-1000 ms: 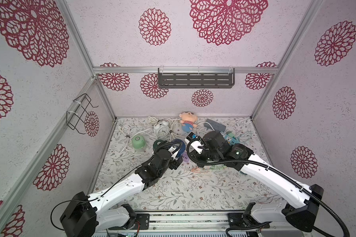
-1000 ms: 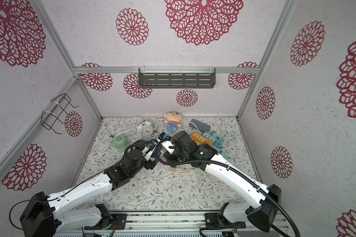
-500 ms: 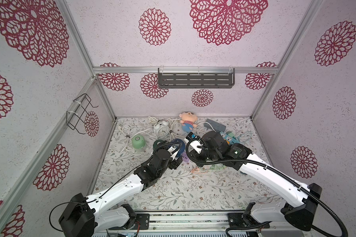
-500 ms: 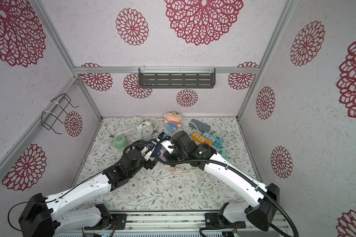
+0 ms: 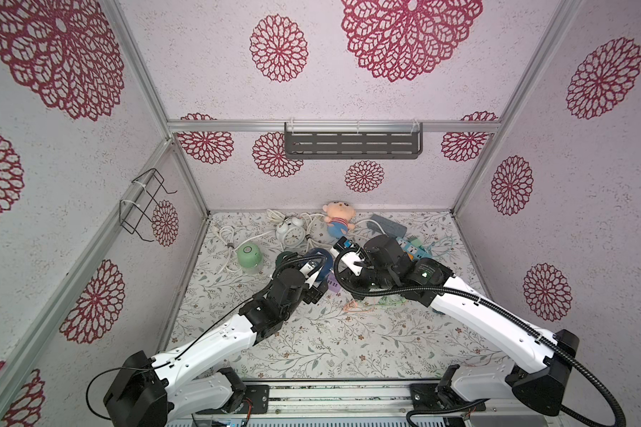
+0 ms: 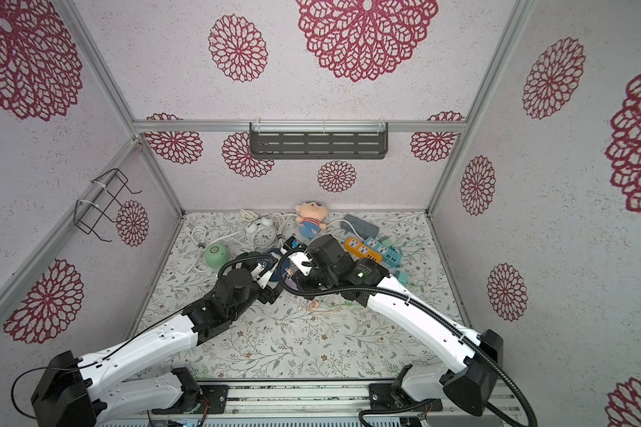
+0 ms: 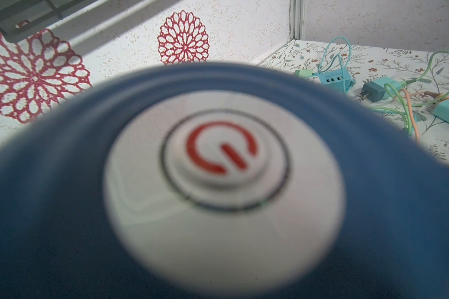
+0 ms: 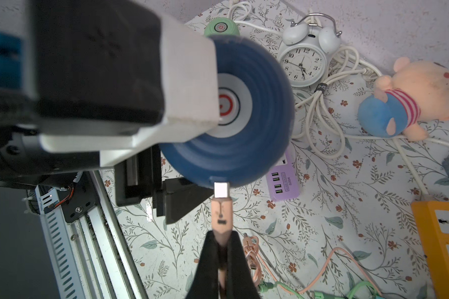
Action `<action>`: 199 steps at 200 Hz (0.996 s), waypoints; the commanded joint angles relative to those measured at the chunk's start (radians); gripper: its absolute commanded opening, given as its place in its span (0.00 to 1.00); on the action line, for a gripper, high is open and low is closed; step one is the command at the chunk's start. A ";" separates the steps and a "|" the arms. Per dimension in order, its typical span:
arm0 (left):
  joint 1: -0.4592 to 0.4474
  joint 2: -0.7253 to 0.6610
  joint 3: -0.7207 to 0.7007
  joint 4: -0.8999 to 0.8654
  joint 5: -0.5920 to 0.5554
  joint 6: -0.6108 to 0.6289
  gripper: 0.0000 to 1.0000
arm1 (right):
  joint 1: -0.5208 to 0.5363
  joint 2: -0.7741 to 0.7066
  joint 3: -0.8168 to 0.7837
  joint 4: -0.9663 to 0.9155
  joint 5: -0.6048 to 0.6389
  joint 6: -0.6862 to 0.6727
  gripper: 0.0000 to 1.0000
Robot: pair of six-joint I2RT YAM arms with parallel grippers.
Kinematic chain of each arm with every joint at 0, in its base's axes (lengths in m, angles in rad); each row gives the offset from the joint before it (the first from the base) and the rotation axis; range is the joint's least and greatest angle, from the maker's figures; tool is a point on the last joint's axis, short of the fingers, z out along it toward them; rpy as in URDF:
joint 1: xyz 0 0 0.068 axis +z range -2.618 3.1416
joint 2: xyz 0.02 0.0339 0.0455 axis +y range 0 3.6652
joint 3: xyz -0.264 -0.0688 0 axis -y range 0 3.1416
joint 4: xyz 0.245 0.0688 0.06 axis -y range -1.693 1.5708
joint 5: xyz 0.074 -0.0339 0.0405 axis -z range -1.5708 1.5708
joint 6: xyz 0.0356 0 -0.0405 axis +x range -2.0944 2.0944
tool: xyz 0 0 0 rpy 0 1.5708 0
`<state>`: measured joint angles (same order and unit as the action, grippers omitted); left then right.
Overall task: Charge the cordless meat grinders
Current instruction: Insert the charging cable into the cordless meat grinder.
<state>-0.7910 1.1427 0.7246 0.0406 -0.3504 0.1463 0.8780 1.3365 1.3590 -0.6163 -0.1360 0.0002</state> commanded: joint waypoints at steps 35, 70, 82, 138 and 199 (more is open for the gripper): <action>0.003 -0.036 0.001 0.088 0.002 0.013 0.62 | 0.004 -0.010 0.007 0.035 -0.017 0.015 0.00; 0.003 -0.040 -0.009 0.084 0.008 0.000 0.61 | 0.001 -0.009 0.019 0.041 -0.033 0.018 0.00; 0.003 -0.041 -0.011 0.084 0.014 -0.004 0.61 | 0.002 -0.008 0.021 0.043 -0.035 0.021 0.00; -0.004 -0.042 -0.013 0.084 0.019 0.001 0.61 | 0.000 0.003 0.020 0.050 -0.049 0.028 0.00; -0.031 -0.032 -0.023 0.088 -0.002 0.018 0.59 | -0.030 -0.002 0.022 0.079 -0.104 0.050 0.00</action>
<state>-0.7990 1.1240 0.7086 0.0525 -0.3534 0.1417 0.8612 1.3392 1.3590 -0.5964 -0.1967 0.0235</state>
